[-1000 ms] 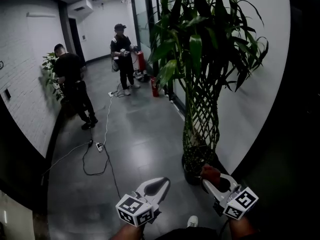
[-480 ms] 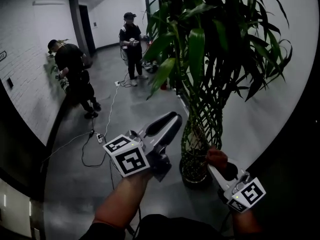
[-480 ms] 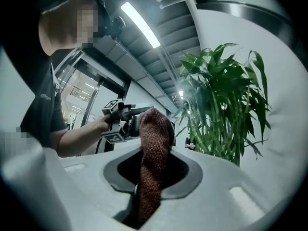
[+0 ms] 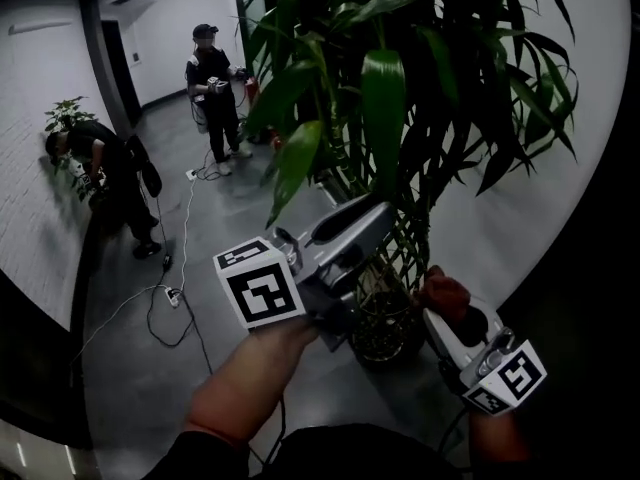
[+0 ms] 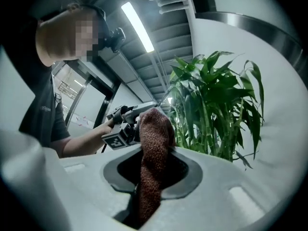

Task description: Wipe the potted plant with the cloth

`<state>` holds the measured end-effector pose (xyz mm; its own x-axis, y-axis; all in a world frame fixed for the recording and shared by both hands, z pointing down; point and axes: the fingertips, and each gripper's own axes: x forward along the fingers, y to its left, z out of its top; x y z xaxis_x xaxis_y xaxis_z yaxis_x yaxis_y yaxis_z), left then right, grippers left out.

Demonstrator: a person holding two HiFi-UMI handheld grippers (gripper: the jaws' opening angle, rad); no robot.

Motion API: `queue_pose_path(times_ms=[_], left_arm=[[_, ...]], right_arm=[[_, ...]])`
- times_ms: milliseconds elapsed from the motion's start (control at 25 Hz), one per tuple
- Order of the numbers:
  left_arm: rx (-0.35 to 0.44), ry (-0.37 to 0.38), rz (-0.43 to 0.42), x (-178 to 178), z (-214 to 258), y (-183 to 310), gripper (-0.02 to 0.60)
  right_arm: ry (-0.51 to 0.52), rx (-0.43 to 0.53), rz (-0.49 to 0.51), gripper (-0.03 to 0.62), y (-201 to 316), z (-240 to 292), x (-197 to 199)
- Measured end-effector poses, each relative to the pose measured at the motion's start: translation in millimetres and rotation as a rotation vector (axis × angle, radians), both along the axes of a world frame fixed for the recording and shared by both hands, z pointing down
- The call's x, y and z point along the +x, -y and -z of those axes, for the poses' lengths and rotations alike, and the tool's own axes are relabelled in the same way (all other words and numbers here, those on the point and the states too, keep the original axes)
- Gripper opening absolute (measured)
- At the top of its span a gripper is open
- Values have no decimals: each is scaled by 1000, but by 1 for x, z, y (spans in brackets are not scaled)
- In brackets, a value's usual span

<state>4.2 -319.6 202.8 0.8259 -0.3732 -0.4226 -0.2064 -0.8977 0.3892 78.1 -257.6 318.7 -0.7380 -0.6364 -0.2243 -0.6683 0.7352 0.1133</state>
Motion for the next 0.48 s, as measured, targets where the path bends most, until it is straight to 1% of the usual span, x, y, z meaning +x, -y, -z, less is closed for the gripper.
queue_pose_path(times_ms=[160,200,240,280,360,440,480], left_arm=[[-9,-28,-125,9,1,3,136],[-7,-35,-151,11,2,3,117],[3,-34,-171,12,4,1,51],[15,-24,-184,13,5,0,41],[33,14,-174,14,2,0,28],[35,50,-133,10,-4,5,25],[35,66,-108,6,-8,8,23]], right_arm=[[7,-5,-85,66,5,-4,3],[6,-12,-100,66,5,-7,3],[5,-17,-112,66,4,-8,2],[0,-17,-123,66,3,-9,2],[-18,-1,-140,66,1,-3,-1],[-60,46,-152,66,0,12,-7],[-98,79,-166,66,0,23,-11]])
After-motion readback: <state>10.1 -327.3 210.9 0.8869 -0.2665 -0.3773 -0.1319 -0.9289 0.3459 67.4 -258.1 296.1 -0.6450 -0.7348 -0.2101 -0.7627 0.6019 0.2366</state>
